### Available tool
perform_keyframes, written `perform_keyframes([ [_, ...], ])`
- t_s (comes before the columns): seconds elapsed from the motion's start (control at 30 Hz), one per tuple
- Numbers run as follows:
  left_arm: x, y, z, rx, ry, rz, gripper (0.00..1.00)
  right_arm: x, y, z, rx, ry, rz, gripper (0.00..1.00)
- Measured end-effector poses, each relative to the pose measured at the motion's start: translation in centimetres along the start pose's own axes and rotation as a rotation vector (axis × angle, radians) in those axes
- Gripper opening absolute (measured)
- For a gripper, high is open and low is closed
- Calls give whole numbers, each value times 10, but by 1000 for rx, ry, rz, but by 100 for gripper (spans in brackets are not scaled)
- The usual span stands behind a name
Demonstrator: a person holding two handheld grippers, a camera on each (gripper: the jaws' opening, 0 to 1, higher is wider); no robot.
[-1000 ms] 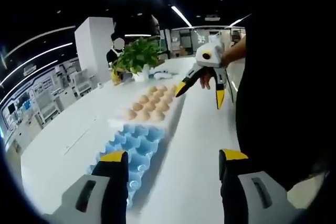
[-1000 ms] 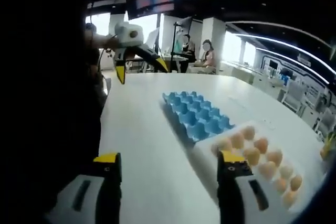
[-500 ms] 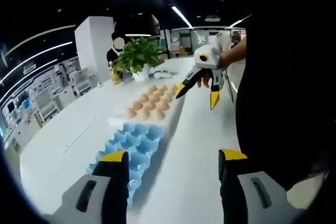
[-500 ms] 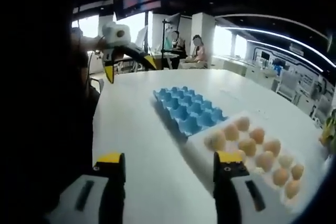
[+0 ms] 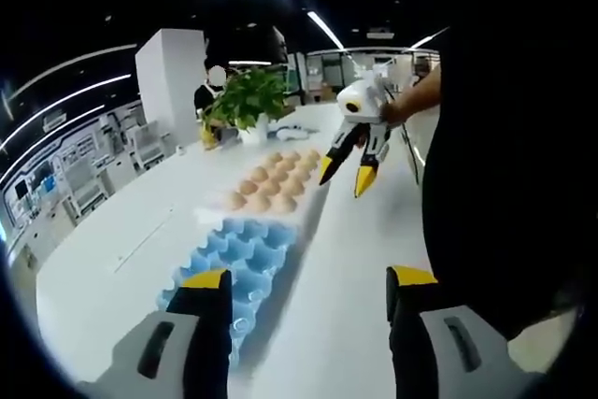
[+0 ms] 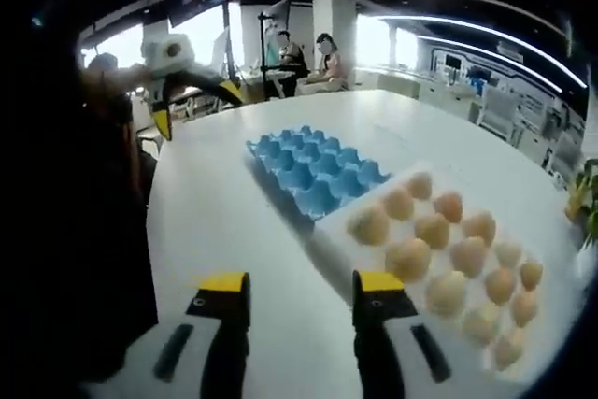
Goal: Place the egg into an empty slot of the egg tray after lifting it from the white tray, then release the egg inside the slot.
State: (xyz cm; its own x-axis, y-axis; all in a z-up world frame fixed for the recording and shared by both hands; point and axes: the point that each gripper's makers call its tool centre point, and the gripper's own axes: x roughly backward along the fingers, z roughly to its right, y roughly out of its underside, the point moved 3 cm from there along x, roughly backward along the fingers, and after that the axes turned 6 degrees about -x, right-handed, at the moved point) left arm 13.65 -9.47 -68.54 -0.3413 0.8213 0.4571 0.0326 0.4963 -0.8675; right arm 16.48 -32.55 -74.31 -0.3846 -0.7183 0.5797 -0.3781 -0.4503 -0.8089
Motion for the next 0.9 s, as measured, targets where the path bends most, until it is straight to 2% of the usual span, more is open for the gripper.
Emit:
perform_keyframes([
  [0.13, 0, -1, -2, 0, -7, 3, 66, -2, -11, 3, -1, 21, 30, 42],
  [0.23, 0, 0, -3, -1, -11, 3, 66, -7, -17, 5, 6, 39, 19, 34],
  [0.3, 0, 0, -4, -2, -14, 3, 66, -11, -21, 7, 4, 57, 20, 33],
  [0.33, 0, 0, -4, -3, -18, 5, 66, -13, -22, 13, 33, 90, 1, 32],
  [0.4, 0, -1, -4, 4, -17, 14, 66, -17, -25, 16, 55, 104, -11, 31],
  [0.5, 1, 1, -4, 4, -18, 8, 66, -21, -30, 22, 39, 131, -17, 28],
  [0.57, 2, 3, -4, 6, -20, 9, 66, -24, -42, 29, 9, 159, 15, 28],
  [0.67, 4, 4, -5, 12, -18, 9, 66, -30, -49, 38, 13, 197, 10, 27],
  [0.77, 5, 7, -6, 18, -13, 5, 64, -36, -49, 46, 7, 220, -28, 25],
  [0.9, 8, 5, -8, 7, -26, 19, 67, -45, -45, 51, 19, 216, -93, 24],
])
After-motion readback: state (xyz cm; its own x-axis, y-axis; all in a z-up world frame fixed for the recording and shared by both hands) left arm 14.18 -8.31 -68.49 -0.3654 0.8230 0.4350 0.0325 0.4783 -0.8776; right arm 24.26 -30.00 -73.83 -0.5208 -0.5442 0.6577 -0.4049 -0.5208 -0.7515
